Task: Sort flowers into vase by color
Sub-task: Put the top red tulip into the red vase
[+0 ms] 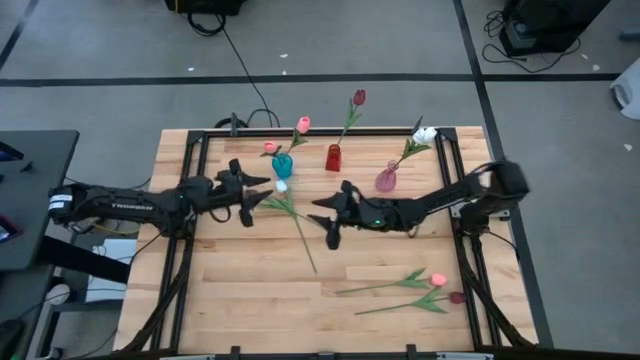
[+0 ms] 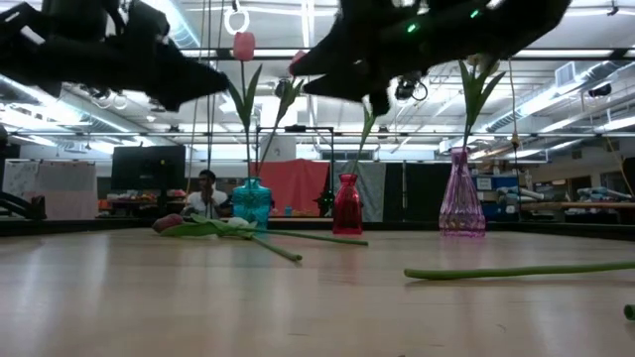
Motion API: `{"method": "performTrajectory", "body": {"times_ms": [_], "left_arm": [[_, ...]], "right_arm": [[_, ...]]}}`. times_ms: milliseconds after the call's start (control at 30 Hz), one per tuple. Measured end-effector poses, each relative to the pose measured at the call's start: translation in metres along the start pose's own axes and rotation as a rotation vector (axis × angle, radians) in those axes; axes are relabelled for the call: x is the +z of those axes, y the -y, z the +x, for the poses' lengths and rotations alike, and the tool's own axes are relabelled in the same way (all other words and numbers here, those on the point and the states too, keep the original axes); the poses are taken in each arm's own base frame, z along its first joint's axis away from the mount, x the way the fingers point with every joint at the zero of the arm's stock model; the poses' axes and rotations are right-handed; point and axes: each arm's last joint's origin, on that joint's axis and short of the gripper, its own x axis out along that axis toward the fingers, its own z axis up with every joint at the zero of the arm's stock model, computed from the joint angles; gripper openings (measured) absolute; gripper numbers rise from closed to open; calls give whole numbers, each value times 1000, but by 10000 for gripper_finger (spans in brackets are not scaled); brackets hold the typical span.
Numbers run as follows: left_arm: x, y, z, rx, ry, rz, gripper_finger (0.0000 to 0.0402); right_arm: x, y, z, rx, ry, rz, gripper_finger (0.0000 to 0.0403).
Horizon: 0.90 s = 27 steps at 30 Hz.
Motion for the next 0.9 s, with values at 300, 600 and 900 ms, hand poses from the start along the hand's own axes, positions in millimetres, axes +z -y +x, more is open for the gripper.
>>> {"method": "performTrajectory", "body": {"times_ms": [300,600,900], "left_arm": [[11,6,-3,-59,104,13,167],[17,0,-35,-28,62,13,167],[16,0,-54,-64,44,18,167]], "right_arm": [[-26,-2,54,-32,-140,-40,210],[-1,-7,65,-74,-266,-74,210],[-22,17,78,-146,-327,-48,210]]}}
